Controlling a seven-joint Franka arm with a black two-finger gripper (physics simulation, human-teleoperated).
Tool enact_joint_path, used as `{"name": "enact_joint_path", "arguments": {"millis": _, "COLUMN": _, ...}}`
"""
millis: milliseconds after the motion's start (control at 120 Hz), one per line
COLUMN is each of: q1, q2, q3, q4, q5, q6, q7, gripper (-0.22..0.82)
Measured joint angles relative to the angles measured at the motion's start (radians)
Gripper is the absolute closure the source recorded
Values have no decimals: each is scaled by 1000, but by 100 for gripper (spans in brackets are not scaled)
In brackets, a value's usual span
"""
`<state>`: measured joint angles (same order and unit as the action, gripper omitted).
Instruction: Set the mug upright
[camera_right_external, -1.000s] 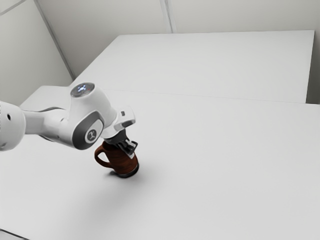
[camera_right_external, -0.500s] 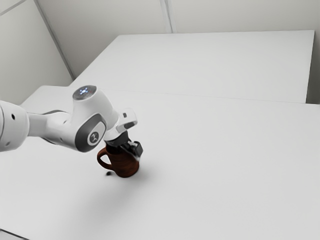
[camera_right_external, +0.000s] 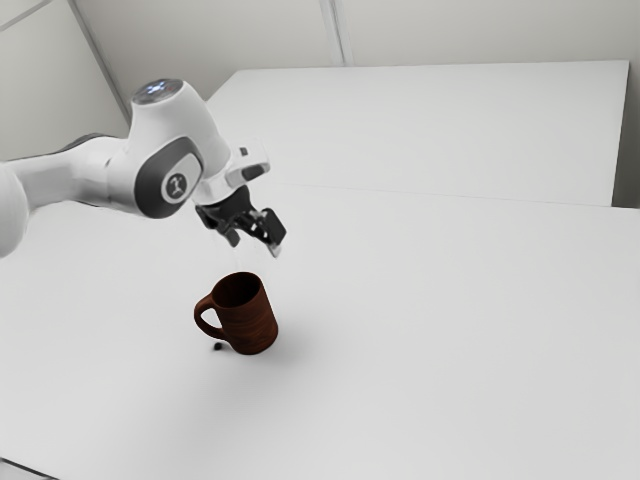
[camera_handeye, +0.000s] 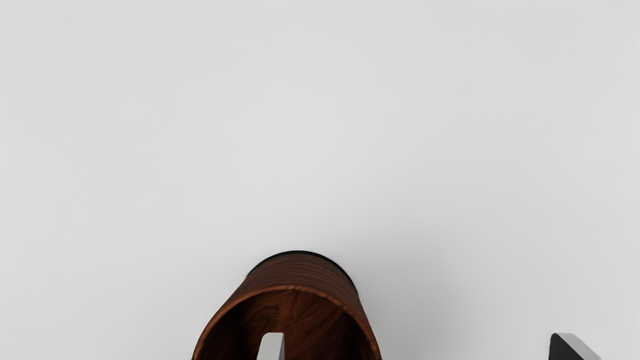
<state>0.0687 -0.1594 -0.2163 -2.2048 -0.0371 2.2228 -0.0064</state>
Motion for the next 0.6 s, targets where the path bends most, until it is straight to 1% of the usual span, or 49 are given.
{"name": "enact_joint_path", "arguments": {"millis": 125, "q1": 3, "q2": 15, "q3": 1, "q4": 130, "q5": 3, "q6": -158, "q7": -1, "gripper": 2}}
{"name": "enact_joint_path", "arguments": {"millis": 292, "q1": 2, "q2": 71, "q3": 4, "q4": 302, "q5": 6, "q6": -342, "q7": -2, "gripper": 1}}
{"name": "enact_joint_path", "arguments": {"millis": 600, "q1": -2, "q2": 117, "q3": 5, "q4": 522, "q5": 25, "q6": -586, "q7": -5, "gripper": 0}}
